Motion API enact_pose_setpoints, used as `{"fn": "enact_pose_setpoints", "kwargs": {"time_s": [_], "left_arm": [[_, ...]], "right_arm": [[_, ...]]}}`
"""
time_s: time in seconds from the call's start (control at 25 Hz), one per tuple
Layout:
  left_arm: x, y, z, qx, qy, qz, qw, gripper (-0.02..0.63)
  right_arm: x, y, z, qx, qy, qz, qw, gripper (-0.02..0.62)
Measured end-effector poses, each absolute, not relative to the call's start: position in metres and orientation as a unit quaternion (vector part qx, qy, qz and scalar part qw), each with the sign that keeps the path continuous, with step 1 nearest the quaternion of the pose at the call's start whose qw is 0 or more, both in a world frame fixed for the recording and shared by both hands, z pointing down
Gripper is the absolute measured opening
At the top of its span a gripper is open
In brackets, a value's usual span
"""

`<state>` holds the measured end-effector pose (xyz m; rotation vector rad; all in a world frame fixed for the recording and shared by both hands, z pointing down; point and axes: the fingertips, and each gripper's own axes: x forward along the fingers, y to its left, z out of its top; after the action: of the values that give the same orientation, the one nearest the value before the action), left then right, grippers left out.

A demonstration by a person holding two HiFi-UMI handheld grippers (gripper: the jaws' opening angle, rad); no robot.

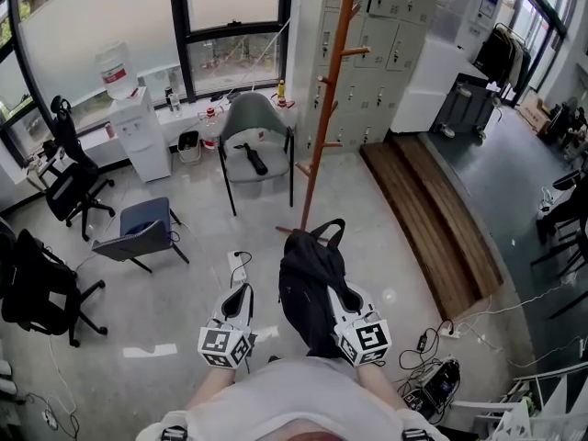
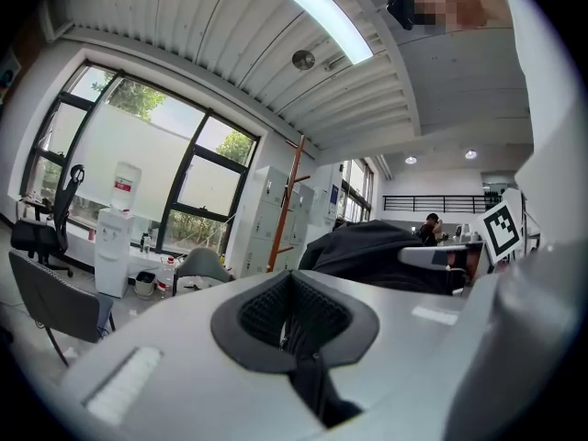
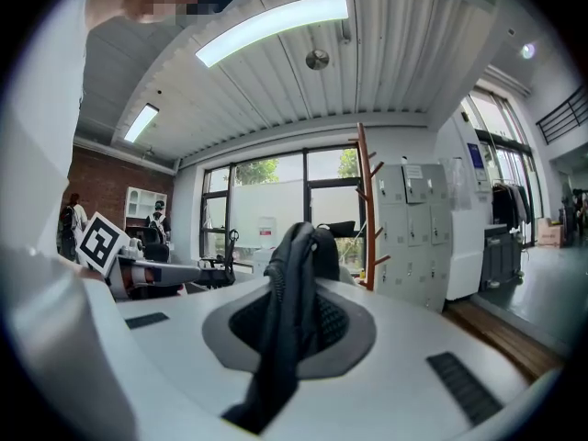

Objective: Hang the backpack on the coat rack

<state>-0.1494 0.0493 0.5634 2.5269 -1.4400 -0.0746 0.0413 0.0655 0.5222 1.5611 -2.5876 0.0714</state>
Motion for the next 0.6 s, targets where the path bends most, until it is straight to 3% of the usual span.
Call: {"fn": "enact_pose_setpoints", "kwargs": {"time_s": [0.6], "left_arm": [[-0.153, -0.027, 0.574, 0.845, -0.521, -0.022, 0.120, 0.011]], "right_arm": [[0.035, -0.024, 0.540, 0.480, -0.875, 0.046, 0.044, 0.037]]}}
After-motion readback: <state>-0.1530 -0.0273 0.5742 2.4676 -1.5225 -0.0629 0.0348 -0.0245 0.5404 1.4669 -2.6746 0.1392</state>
